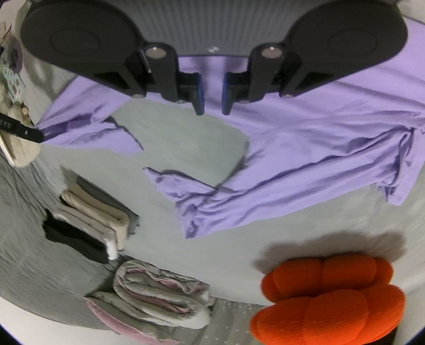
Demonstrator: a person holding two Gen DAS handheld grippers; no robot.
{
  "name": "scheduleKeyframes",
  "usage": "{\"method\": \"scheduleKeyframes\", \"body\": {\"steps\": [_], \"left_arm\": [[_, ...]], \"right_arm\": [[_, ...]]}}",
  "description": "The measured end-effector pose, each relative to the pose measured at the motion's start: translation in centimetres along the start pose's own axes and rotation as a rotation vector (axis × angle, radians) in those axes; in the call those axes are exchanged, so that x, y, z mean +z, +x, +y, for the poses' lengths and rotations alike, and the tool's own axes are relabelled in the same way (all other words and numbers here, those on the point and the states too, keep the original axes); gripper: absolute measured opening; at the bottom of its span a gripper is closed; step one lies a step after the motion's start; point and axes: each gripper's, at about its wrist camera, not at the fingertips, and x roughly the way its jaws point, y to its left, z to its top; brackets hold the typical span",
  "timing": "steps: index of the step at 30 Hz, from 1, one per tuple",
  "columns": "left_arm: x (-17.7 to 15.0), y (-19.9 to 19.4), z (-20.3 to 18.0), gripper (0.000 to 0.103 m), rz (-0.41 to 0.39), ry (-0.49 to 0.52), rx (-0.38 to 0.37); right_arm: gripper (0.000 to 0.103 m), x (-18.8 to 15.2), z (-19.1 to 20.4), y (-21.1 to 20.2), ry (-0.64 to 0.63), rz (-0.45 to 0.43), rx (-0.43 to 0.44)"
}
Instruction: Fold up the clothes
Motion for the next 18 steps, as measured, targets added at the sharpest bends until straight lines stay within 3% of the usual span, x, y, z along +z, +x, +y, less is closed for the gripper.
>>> {"method": "scheduleKeyframes", "body": {"steps": [6,8,10,15,18], "left_arm": [[-0.8,-0.1,-2.5,0.014,0.003,0.095,-0.068],[-1.1,-0.2,-3.7,0.020,-0.003,0.150,-0.096],[-1.5,-0.3,-4.8,0.032,-0.012,0.201,-0.117],[-2.6,0.0,-7.2,0.036,-0.016,0.321,-0.163],[-3.2,0.2,-8.5,0.040,-0.015,0.385,-0.187]], "right_arm": [[0.001,-1.5,-1.7,-0.2,0.032,0.072,-0.026],[0.001,-2.0,-2.1,0.0,0.041,0.103,-0.020],[0.001,-2.7,-2.3,0.3,0.044,0.141,-0.010],[0.002,-3.8,-2.8,0.8,0.053,0.198,0.012],[0.014,-4.0,-3.1,0.4,0.060,0.187,0.032]]}}
